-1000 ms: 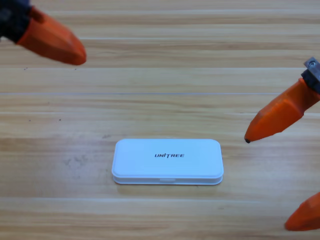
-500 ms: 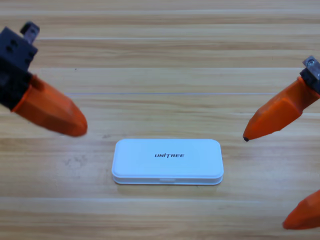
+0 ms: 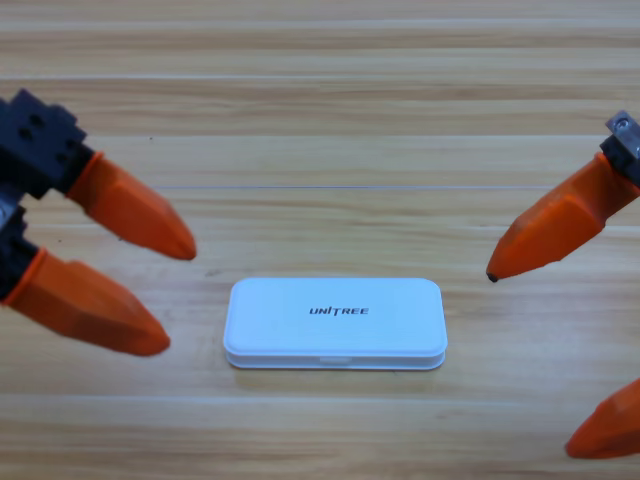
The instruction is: Clean up eraser and pencils
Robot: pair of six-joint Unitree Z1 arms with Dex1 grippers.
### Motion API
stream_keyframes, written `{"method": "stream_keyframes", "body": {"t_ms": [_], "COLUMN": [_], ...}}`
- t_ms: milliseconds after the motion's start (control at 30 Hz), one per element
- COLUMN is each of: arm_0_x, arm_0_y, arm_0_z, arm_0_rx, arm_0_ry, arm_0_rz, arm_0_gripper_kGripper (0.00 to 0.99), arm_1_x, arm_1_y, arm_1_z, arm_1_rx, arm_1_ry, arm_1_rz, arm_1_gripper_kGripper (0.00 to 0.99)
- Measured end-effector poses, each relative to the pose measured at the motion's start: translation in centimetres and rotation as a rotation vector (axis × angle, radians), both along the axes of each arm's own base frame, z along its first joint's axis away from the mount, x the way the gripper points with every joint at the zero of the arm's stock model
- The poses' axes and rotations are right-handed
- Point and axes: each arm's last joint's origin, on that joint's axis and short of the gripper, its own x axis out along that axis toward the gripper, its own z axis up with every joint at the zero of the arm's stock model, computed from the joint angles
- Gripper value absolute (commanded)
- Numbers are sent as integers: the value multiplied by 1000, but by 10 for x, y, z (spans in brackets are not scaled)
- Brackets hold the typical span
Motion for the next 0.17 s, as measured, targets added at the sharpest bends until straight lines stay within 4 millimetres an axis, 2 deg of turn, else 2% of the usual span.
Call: {"method": "stream_keyframes", "body": {"t_ms": [167], "arm_0_x": [1], "arm_0_y": [-1], "arm_0_z": [-5], "arm_0_rx": [-1], "arm_0_ry": [-1], "arm_0_rz": [0], "arm_0_gripper_kGripper": [990], "arm_1_x": [0], "arm_1_y": [0], "arm_1_z": [0], "arm_1_rx": [0], "arm_1_ry": [0], "arm_1_rz": [0], "arm_1_gripper_kGripper": [988]}}
